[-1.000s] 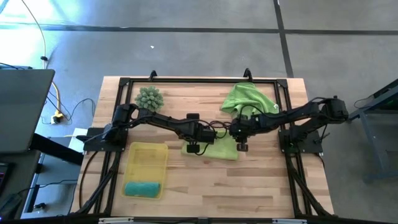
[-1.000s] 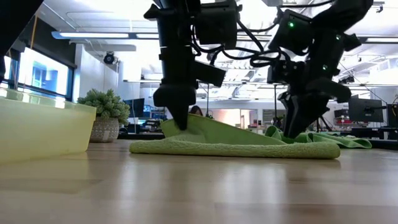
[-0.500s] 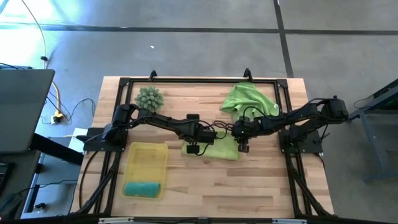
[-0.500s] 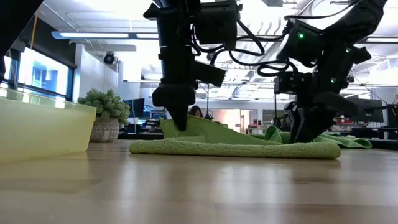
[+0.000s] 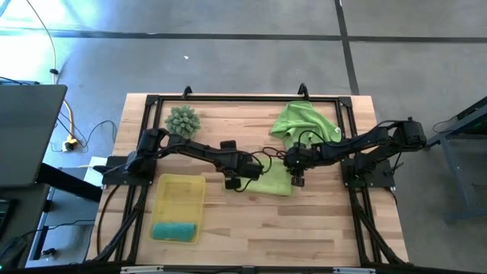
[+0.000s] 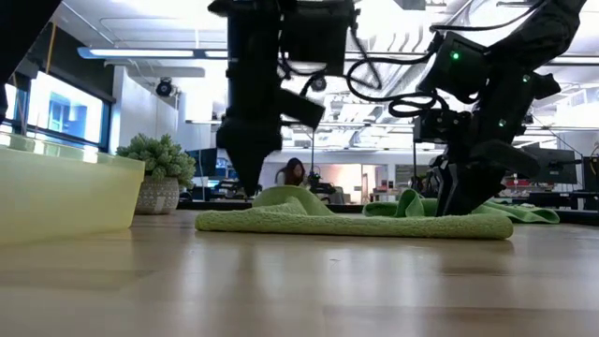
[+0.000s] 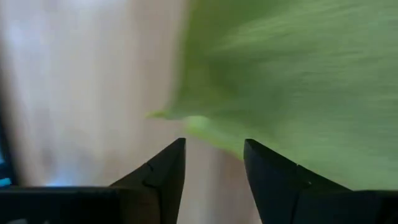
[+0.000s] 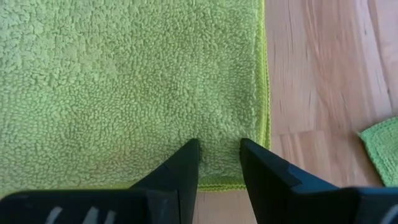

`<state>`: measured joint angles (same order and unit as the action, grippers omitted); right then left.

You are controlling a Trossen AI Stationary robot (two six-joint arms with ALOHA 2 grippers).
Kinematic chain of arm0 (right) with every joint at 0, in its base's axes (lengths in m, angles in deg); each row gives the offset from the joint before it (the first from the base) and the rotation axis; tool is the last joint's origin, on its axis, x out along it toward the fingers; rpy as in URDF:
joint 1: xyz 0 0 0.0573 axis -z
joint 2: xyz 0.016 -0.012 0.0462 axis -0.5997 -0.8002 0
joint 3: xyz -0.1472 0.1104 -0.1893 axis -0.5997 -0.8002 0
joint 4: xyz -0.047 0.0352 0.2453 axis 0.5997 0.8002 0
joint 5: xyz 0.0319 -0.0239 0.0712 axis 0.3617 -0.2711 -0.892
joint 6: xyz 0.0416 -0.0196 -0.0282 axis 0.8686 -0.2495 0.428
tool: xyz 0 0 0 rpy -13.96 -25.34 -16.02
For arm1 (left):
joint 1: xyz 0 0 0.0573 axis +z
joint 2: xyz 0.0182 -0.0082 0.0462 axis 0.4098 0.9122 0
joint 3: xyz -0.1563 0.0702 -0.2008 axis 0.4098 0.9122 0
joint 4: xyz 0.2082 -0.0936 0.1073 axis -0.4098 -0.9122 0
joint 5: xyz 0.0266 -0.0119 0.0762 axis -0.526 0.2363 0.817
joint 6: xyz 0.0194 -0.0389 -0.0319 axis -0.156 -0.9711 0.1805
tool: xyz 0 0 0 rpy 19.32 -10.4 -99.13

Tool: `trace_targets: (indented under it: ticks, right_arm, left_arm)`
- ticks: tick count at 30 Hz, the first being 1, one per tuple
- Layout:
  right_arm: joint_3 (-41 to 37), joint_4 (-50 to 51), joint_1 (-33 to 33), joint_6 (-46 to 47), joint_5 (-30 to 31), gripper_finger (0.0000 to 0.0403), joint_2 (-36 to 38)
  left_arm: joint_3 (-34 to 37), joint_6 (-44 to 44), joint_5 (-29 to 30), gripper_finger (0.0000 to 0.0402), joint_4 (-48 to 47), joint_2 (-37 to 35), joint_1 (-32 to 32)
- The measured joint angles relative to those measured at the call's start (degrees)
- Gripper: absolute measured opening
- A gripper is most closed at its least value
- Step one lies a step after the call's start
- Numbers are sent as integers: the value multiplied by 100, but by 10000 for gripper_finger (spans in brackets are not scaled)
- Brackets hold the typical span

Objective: Roll microfiber towels into tight, uniform cylinder then place into a basket
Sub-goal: Fold the light green towel

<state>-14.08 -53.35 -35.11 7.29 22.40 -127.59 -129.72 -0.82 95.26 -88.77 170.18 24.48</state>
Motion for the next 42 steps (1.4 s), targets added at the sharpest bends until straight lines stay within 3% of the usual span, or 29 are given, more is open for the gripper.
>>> trace_targets:
  ticks: [4, 12, 19, 29, 38, 42]
  right_arm:
    - [-1, -31, 0, -1, 1, 114, -4]
    - [-1, -30, 0, -1, 18, 114, -4]
    - [-1, -5, 0, 1, 16, 114, -4]
    - [-1, 11, 0, 1, 13, 114, -4]
    - [-1, 13, 2, 1, -12, 114, -2]
    - [-1, 13, 2, 0, -19, 114, -2]
  left_arm:
    - [-266, 41, -663, 143, 107, 0, -160]
    - [-315, 694, -753, 126, 1150, 89, -341]
    - [-282, 346, -633, 112, 906, 326, -176]
    - [-282, -446, -1159, 91, 282, 334, -138]
    - [-129, -1064, -1109, 87, 475, 330, -228]
    - [99, -1324, -1348, 87, 430, 337, -257]
